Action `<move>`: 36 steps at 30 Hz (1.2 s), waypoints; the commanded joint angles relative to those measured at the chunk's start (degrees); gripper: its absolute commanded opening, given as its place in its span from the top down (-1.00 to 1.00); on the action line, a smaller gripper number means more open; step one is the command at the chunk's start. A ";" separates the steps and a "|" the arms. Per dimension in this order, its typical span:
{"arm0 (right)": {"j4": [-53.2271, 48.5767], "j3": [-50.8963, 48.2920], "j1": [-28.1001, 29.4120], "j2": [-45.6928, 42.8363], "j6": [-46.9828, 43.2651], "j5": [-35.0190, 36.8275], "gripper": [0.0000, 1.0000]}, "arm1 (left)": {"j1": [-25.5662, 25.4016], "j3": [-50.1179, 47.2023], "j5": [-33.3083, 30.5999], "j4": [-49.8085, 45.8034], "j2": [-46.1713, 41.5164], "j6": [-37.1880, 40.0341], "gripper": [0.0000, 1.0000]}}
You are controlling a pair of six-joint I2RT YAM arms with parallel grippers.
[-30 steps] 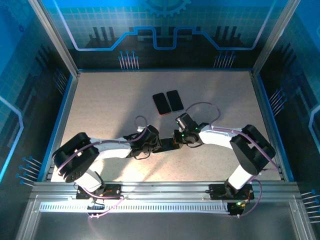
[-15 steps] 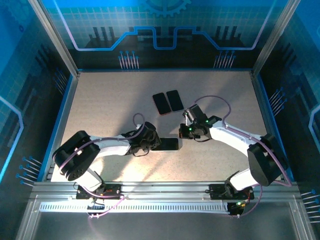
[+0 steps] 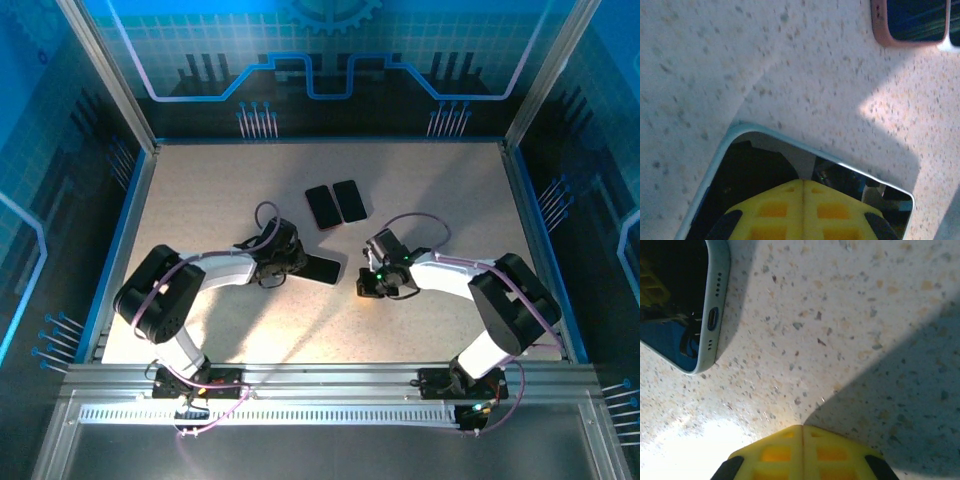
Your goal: Put the phone into the phone case
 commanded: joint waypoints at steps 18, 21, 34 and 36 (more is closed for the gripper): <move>6.42 12.53 4.57 9.19 3.08 -2.69 1.00 | 14.88 27.36 4.65 -6.20 20.19 12.22 0.99; 5.96 12.36 4.54 8.06 3.26 -2.49 1.00 | 15.89 31.26 4.26 -6.48 22.27 13.21 0.99; 7.31 10.41 4.60 4.73 4.06 -2.88 1.00 | 16.46 21.03 10.76 -9.84 8.61 5.77 0.99; 7.54 10.76 4.54 5.25 4.08 -3.17 1.00 | 16.36 15.44 10.18 -10.22 4.40 4.22 1.00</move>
